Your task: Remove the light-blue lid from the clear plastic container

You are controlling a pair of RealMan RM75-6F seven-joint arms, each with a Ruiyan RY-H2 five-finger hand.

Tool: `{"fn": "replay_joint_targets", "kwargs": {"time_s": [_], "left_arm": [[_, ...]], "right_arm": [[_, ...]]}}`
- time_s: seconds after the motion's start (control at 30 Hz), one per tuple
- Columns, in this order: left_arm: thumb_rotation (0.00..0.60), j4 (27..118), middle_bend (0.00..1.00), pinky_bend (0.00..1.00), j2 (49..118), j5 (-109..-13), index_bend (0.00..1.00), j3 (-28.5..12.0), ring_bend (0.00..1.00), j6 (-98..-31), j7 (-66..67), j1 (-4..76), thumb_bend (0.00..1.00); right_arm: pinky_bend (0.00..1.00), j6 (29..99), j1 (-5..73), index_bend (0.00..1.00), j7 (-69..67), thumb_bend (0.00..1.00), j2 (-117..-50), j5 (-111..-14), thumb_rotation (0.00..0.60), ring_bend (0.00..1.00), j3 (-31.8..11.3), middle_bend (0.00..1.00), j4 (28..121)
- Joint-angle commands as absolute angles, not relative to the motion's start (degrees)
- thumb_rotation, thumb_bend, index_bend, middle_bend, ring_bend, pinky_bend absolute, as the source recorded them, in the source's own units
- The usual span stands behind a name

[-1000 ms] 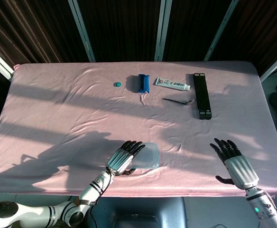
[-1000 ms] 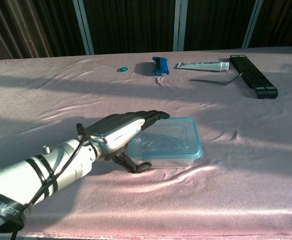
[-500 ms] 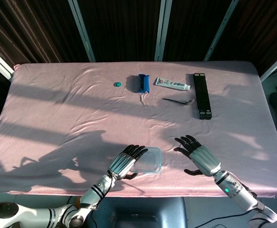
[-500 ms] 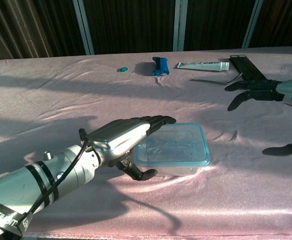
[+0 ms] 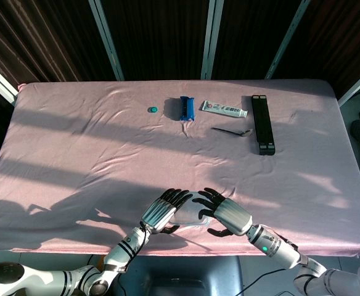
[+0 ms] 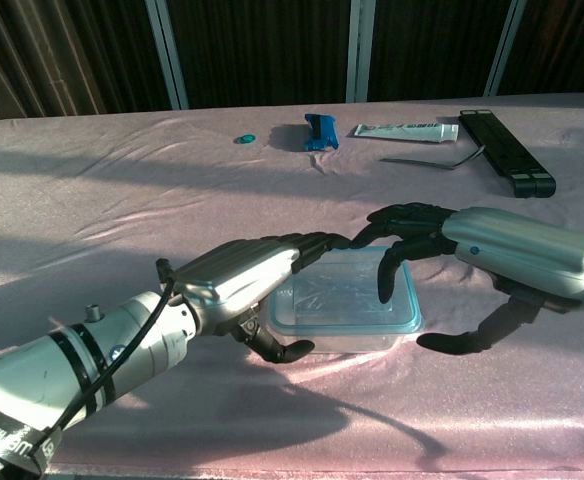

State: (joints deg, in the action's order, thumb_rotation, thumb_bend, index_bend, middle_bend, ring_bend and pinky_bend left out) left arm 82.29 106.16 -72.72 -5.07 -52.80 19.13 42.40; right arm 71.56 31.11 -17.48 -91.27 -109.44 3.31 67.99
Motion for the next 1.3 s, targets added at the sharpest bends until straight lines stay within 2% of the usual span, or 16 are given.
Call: {"fn": "replay_joint_targets", "kwargs": {"time_s": [0.03,1.3], "left_arm": [[0.600,82.4,0.61,0.43,106.0,-72.7,0.00,-5.1,0.51,-52.8,19.0,42.4,0.32],[0.600,82.0,0.62,0.43,105.3,-74.1,0.00,-3.5,0.52,-52.6,18.5,42.0,0.32]], "right_arm": [[0.09,71.5,31.5,0.56,-16.6,0.39,-92.1,-108.8,0.600,0.07,3.3,0.26,67.6],[0.11,71.6,33.7,0.56,-15.1,0.39,-92.9,-103.8,0.600,0.08,4.4,0.26,69.2]]}}
